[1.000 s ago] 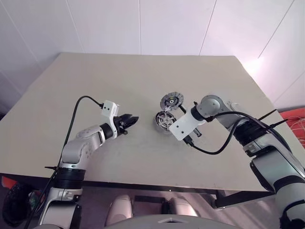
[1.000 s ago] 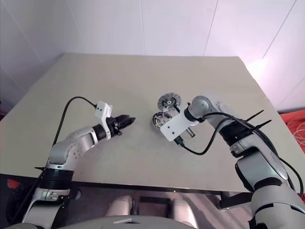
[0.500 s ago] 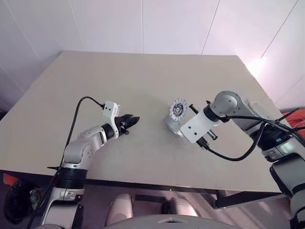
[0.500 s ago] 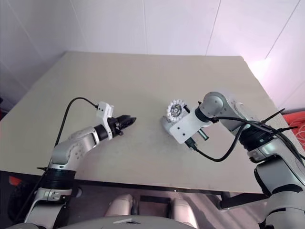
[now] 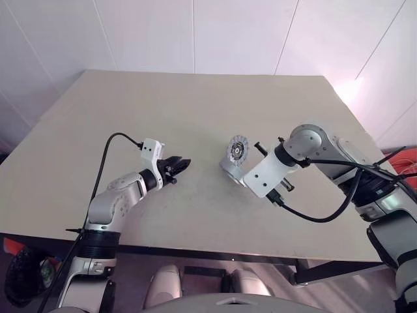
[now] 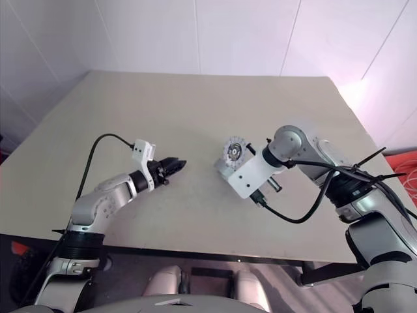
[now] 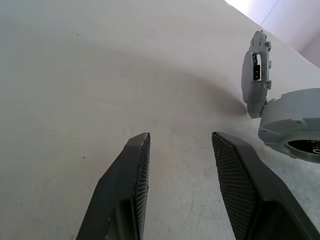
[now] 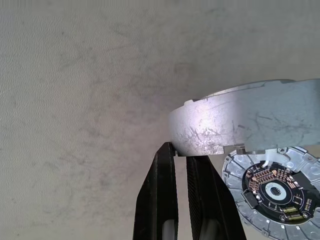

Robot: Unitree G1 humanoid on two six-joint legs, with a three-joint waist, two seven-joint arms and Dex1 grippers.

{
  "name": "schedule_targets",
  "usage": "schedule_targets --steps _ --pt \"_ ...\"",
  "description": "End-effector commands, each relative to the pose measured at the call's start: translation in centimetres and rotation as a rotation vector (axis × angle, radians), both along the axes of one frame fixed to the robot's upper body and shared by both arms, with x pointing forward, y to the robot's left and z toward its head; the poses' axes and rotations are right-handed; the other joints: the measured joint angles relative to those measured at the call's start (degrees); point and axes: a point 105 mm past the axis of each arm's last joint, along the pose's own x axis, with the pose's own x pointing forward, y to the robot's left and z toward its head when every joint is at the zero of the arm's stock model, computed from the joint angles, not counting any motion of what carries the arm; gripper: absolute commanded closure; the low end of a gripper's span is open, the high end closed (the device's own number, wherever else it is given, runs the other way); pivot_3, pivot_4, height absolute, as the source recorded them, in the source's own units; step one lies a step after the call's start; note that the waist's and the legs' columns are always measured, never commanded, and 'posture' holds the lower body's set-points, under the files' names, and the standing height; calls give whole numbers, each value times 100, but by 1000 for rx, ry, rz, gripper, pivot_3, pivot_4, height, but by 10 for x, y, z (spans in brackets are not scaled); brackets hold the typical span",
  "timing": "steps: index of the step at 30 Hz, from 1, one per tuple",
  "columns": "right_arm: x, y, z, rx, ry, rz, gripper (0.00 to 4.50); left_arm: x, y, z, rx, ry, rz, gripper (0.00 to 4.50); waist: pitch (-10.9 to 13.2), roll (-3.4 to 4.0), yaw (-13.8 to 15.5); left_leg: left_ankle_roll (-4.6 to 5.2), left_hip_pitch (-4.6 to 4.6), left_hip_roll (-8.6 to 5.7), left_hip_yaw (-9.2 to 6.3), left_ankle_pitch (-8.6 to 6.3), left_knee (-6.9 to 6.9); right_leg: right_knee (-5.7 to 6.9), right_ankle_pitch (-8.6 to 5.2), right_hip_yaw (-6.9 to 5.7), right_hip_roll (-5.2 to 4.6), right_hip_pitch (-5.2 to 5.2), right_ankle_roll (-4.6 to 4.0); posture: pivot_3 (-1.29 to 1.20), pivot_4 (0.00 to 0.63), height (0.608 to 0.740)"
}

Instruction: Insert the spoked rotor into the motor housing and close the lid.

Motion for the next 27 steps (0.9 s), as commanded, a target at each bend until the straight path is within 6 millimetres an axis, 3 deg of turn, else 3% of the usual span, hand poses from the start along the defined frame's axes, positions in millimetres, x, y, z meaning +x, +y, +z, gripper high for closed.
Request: schedule_targets --steps 1,5,21,27 --pt "3 19 29 97 -89 34 4489 2 4 12 2 -56 12 2434 0 0 1 0 0 0 0 0 0 0 0 0 0 0 0 0 0 740" --pt "5 30 27 125 -110 34 4489 3 6 13 4 -57 16 2434 0 0 2 0 -1 0 -2 0 2 0 0 -1 0 0 0 0 0 740" --pt "13 32 14 101 -153 35 4489 5 9 15 14 -68 22 2434 0 0 9 -4 -2 -1 -5 2 3 2 0 -3 0 0 0 0 0 740" --pt "13 36 12 106 -152 41 2509 6 10 16 15 -70 24 2434 0 0 8 -5 5 -1 -6 3 3 3 1 -3 0 7 0 0 0 740"
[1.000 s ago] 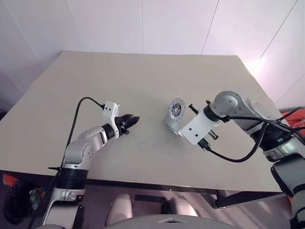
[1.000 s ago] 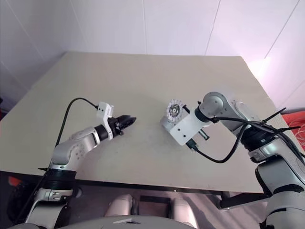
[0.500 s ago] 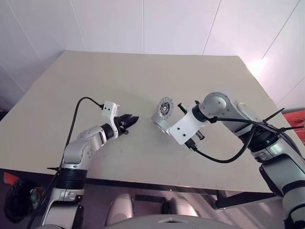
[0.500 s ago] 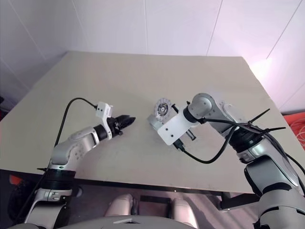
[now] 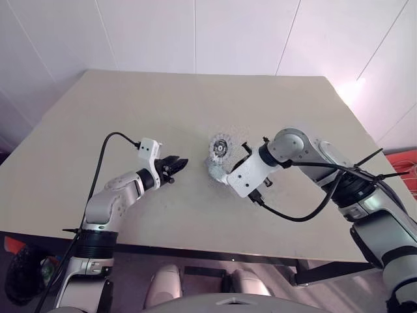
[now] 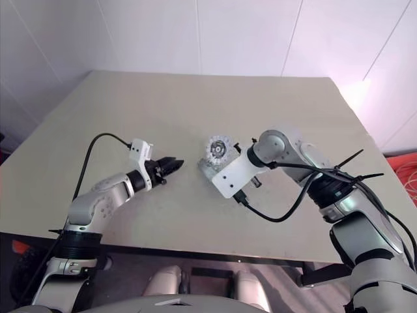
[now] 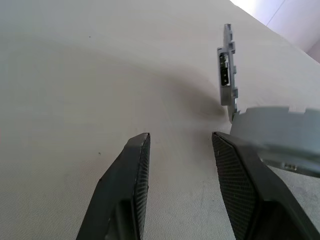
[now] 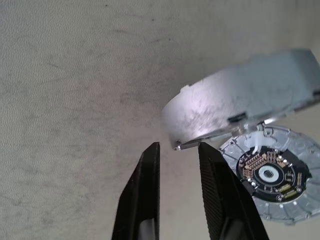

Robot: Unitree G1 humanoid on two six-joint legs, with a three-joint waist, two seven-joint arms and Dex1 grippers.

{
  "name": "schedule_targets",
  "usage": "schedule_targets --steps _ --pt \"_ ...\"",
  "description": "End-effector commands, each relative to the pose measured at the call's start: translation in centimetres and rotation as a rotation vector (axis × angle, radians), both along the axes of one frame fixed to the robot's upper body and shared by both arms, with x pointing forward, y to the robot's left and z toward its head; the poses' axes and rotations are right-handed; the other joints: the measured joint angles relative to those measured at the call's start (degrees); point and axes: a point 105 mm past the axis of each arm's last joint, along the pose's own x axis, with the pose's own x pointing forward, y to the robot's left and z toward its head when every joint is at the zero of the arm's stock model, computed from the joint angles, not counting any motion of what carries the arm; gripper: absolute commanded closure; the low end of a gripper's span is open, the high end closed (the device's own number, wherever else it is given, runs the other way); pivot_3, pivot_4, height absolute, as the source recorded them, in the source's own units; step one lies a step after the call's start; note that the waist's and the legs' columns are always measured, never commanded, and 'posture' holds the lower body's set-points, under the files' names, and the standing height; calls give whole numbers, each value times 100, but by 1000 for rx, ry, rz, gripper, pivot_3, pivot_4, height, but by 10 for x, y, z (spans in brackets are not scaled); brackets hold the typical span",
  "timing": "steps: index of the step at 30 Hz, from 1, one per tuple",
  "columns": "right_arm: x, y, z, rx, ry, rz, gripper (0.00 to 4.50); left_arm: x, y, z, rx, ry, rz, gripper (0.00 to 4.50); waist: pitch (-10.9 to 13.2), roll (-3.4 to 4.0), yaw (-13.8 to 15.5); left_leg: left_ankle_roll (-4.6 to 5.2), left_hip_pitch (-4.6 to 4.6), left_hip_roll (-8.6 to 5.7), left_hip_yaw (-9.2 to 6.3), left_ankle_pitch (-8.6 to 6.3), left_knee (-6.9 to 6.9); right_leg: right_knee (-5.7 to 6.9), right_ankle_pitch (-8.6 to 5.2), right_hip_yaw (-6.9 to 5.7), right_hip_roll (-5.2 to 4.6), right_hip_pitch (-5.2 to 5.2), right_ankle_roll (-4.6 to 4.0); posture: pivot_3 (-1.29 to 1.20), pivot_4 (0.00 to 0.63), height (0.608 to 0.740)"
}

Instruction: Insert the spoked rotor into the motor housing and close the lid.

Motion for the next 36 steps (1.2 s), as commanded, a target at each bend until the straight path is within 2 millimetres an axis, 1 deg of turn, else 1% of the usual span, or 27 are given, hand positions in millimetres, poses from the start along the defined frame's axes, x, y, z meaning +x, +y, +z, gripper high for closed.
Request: schedule_targets --steps 1,4,13,16,20,23,28,31,33,36 --pt "4 7 15 33 -58 19 2170 5 4 16 2 -67 11 2434 0 0 -2 0 1 0 0 0 0 0 0 0 0 1 0 0 0 740" --pt "6 9 15 45 -65 12 1164 5 4 16 2 -67 11 2434 0 0 -6 -3 4 0 -1 1 1 2 0 0 0 3 0 0 0 740" --pt "8 9 17 55 -71 2 1164 6 5 16 4 -68 12 2434 0 0 -8 -6 4 0 -3 3 2 4 1 -1 0 4 -1 0 0 740" --pt "6 8 18 58 -59 8 1164 6 5 17 4 -68 10 2434 0 0 -9 -6 4 0 -4 3 3 5 1 -1 0 4 -1 0 0 740" --pt "-6 11 22 73 -1 116 1164 6 5 17 4 -69 7 2434 0 0 -7 -5 4 0 -4 3 3 5 1 -1 0 4 -1 0 0 740" --pt "-6 13 24 86 5 157 1164 7 5 18 4 -70 7 2434 0 0 -9 -5 4 0 -4 3 4 6 1 -1 0 4 -1 0 0 740" --pt "-8 19 22 66 20 207 1164 7 6 18 6 -72 8 2434 0 0 -12 -5 5 0 -5 3 6 8 1 -3 0 5 -3 0 0 740" --pt "-11 27 17 54 43 238 1164 7 6 19 7 -75 10 2434 0 0 -18 -5 4 0 -6 3 6 9 2 -3 0 4 -3 0 0 740" --pt "-15 29 8 25 68 259 1164 7 6 19 6 -77 12 2434 0 0 -21 -5 3 0 -7 3 6 9 2 -4 0 4 -3 0 0 740" --pt "-15 29 -3 -12 84 271 1164 6 7 19 6 -79 17 2434 0 0 -31 -5 1 0 -8 3 7 9 2 -5 0 4 -3 0 0 740"
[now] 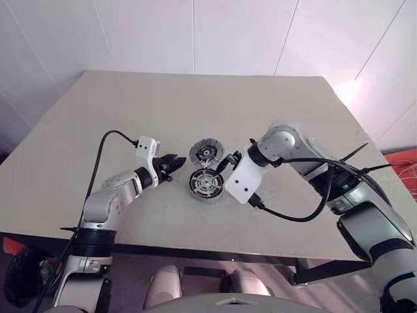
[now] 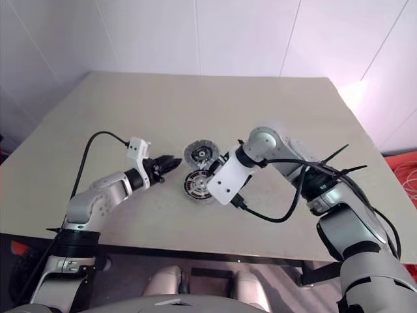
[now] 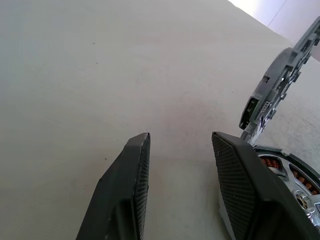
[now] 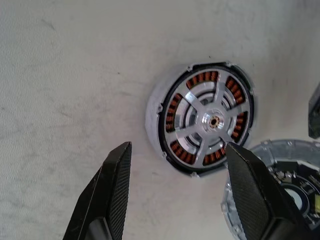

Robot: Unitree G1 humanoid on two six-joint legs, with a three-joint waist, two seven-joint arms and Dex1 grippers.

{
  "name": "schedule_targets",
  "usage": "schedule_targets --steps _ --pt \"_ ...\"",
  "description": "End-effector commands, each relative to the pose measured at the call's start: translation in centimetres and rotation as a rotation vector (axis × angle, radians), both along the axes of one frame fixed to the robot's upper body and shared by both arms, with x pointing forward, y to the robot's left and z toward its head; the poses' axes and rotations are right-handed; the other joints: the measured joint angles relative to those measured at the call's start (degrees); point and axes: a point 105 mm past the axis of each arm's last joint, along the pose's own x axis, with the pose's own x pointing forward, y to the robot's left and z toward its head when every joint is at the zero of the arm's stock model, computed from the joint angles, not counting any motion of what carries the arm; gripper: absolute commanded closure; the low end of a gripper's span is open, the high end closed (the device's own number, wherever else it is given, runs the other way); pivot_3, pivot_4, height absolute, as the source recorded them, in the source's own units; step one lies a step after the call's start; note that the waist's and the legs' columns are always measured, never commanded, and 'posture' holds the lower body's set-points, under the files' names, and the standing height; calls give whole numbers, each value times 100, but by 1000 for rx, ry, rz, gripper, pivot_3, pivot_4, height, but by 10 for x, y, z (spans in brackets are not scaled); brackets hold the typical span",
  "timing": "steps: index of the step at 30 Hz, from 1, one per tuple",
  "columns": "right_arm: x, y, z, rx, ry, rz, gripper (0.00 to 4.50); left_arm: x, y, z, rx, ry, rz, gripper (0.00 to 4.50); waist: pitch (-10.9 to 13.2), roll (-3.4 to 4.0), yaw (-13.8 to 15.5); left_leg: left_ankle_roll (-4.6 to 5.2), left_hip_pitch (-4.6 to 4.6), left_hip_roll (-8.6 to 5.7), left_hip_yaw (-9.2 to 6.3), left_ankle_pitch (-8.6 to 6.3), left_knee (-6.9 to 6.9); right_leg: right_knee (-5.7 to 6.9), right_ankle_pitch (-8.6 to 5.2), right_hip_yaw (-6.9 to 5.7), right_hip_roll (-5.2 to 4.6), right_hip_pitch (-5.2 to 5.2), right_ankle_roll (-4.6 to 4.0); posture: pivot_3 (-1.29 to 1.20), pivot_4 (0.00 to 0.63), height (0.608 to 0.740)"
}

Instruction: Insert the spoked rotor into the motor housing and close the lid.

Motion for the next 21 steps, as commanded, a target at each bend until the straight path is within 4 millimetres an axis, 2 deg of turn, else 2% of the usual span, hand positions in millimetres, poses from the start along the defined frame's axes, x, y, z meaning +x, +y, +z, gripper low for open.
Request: schedule_targets --steps 1,5,16,21 --pt "2 1 -4 -39 -15 31 1164 3 3 16 -5 -67 10 2434 0 0 -3 0 -1 0 -1 0 1 0 0 -1 0 0 0 0 0 740" --pt "10 -2 -13 -74 -35 28 1164 2 3 16 -5 -68 16 2434 0 0 -4 0 -2 0 -5 0 6 0 1 -4 0 2 -1 0 0 740" --pt "4 -1 -13 -77 -35 64 1164 4 3 16 -7 -70 23 2434 0 0 -18 0 -2 0 -7 0 6 1 1 -6 0 2 -2 0 0 740" --pt "13 0 -12 -78 -56 39 1164 4 2 16 -8 -71 18 2434 0 0 -22 0 -2 0 -8 0 6 1 1 -6 0 3 -2 0 0 740"
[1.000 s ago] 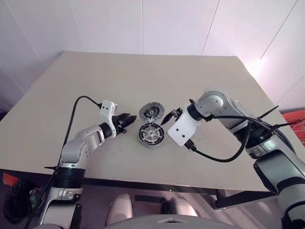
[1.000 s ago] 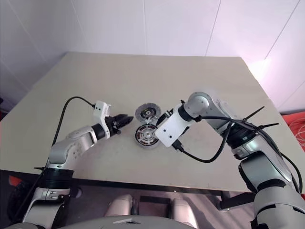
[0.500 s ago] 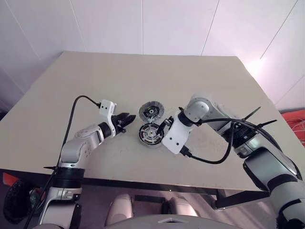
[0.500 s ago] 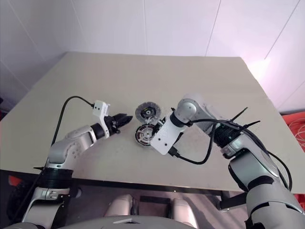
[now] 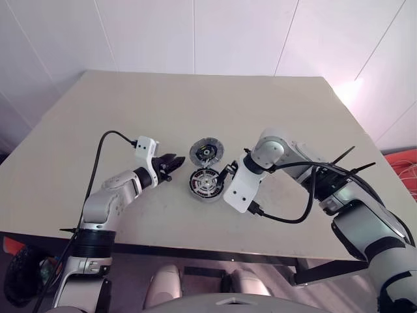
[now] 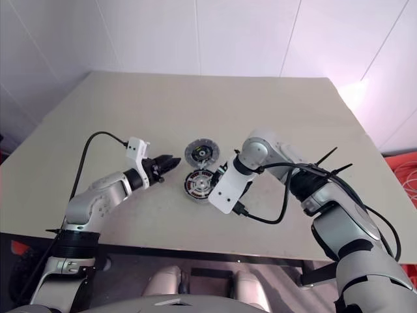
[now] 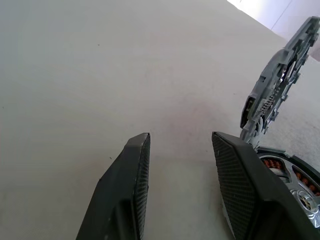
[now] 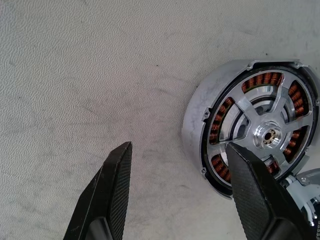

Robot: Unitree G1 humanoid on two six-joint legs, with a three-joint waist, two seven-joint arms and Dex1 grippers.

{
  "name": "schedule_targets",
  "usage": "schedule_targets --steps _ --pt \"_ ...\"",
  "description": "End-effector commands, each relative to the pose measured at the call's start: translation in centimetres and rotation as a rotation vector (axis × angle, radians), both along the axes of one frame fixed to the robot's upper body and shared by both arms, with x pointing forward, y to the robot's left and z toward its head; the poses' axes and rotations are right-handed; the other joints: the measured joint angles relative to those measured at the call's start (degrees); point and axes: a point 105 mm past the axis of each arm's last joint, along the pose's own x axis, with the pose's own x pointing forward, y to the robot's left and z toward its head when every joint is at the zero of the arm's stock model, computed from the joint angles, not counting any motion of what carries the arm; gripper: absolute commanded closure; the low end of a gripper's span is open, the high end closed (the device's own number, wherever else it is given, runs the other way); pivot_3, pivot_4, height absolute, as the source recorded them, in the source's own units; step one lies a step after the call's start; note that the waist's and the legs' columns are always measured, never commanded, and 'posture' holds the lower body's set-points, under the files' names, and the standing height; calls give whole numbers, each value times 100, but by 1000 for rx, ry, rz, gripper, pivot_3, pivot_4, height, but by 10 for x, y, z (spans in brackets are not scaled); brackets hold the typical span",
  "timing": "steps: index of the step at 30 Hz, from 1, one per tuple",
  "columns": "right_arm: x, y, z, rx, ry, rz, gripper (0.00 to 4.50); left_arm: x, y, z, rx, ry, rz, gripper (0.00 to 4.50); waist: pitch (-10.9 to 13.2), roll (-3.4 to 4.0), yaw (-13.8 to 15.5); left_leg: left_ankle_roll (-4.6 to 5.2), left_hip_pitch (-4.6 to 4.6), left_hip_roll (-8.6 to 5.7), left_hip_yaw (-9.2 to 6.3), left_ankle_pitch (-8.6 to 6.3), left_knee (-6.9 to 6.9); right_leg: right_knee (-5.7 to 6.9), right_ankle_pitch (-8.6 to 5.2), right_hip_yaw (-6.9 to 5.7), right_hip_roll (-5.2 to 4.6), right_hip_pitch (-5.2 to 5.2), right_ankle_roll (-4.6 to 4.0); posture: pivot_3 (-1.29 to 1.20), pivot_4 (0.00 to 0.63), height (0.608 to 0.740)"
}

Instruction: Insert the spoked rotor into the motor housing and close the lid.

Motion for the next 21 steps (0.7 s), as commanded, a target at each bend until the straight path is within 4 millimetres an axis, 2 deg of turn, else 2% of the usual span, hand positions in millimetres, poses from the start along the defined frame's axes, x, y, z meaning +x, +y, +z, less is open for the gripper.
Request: schedule_targets --steps 1,9,20,21 --pt "11 4 13 13 -57 6 1164 3 -1 15 -7 -64 1 2434 0 0 -3 0 0 0 0 0 0 0 0 0 0 0 0 0 0 740" --pt "22 2 11 -1 -80 -7 1164 2 -1 15 -6 -63 1 2434 0 0 -3 -1 -1 0 -1 1 0 4 0 0 0 -1 -1 0 0 740" --pt "13 -1 5 -22 -60 27 1164 3 -1 14 -4 -61 6 2434 0 0 -4 -1 0 0 -1 1 2 7 0 0 0 -1 -1 0 0 740" --pt "12 -2 5 -24 -60 30 1342 3 -1 14 -5 -62 5 2434 0 0 -4 -1 1 0 -1 1 2 8 0 0 0 -1 -1 0 0 740"
